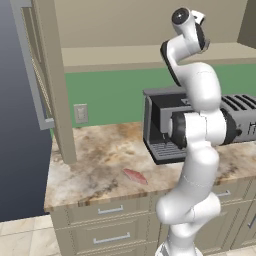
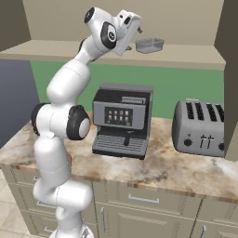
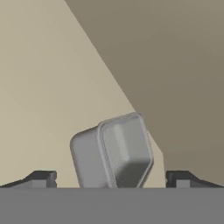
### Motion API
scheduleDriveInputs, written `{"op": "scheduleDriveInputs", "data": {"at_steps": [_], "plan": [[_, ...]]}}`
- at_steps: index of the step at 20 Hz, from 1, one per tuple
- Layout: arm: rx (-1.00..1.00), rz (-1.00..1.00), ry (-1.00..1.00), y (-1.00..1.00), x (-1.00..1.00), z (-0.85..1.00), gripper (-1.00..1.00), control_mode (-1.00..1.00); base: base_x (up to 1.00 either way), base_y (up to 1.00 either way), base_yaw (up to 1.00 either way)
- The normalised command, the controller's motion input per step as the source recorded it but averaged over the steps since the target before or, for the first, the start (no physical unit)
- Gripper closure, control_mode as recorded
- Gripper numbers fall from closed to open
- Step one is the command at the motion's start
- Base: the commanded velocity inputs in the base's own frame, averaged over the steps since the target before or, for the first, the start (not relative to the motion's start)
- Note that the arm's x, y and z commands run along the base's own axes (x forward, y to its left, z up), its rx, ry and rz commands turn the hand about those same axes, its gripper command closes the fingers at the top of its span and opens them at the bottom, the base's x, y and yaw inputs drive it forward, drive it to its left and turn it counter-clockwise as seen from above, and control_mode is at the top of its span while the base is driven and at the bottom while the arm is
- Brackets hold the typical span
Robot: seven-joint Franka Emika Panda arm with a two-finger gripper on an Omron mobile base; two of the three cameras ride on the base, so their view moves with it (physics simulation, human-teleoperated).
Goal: Retrieve the tupperware from the cabinet, then place the raw meat into the tupperware to avoid contamination.
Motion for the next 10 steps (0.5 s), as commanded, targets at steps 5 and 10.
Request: {"op": "scheduleDriveInputs", "data": {"at_steps": [5,10], "plan": [[0.02,0.02,0.02,-0.10,0.42,-0.11,-1.00,-1.00,0.00,0.00,0.00],[0.05,0.00,0.08,-0.25,0.27,-0.23,-1.00,-1.00,0.00,0.00,0.00]]}}
